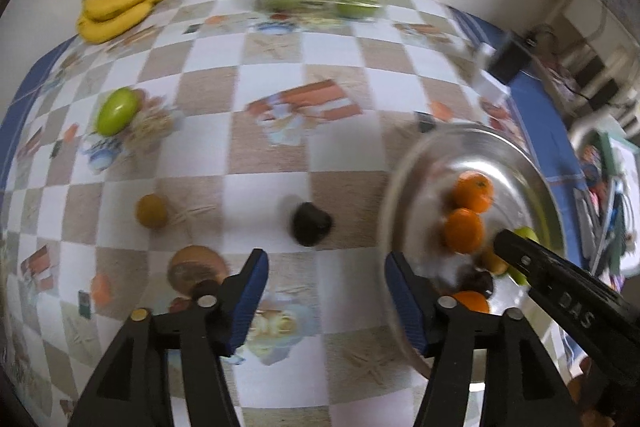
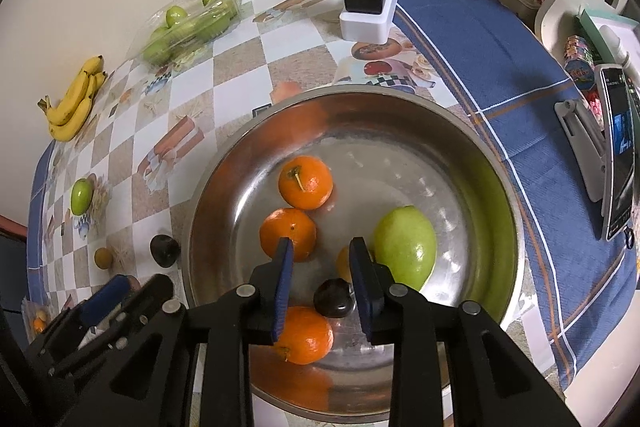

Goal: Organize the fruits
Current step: 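Open the right tool to drop the kiwi while the left tool releases the orange, then withdraw both tools from the bowl back over the remaining fruit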

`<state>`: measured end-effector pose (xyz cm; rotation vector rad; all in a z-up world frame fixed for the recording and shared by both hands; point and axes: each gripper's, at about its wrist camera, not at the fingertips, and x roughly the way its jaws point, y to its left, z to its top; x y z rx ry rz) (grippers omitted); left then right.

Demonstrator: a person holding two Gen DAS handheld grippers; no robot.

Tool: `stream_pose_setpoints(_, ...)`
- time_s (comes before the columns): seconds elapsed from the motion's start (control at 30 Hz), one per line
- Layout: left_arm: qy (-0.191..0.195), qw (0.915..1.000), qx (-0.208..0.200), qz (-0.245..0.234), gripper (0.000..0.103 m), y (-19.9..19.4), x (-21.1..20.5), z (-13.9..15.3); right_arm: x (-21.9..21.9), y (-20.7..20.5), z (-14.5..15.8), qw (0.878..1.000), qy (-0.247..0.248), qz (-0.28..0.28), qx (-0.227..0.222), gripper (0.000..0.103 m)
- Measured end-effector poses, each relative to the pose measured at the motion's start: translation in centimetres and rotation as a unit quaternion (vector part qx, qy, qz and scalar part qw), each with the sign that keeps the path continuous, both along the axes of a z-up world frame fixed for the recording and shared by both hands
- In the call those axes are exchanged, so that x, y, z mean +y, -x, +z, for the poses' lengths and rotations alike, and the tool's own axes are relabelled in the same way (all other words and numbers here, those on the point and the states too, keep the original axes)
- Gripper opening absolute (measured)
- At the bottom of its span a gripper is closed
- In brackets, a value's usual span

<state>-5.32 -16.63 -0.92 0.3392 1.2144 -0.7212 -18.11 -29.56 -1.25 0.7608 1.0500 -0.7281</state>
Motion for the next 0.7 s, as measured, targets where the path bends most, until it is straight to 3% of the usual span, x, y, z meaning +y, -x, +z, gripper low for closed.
stream_pose_setpoints(0.07,-0.008,0.9997,-0.006,0.021,0.077,-0.5,0.5,0.0,0.0,-0.3,-0.1,1.0,0.002,-0.001,0.009,0.06)
stream_pose_setpoints(0.1,-0.011,0.9994,-0.011,0.03,0.079,-0.8,0.8,0.0,0.0,-0.4,-0.1,1.0,0.004,-0.002,0.015,0.063)
stream_pose_setpoints(0.2,-0.017,0.9982,-0.019,0.055,0.089,-1.6,1.5,-0.1,0.1,-0.7,-0.2,1.0,0.01,0.004,0.021,0.064)
stream_pose_setpoints(0.27,-0.018,0.9972,-0.022,0.069,0.097,-2.1,1.9,-0.2,0.2,-0.9,-0.2,1.0,0.014,0.009,0.022,0.073)
stream_pose_setpoints(0.7,-0.029,0.9886,-0.036,0.143,0.103,-4.0,4.3,-0.2,1.0,-1.9,-0.1,0.998,0.04,0.036,0.033,0.086)
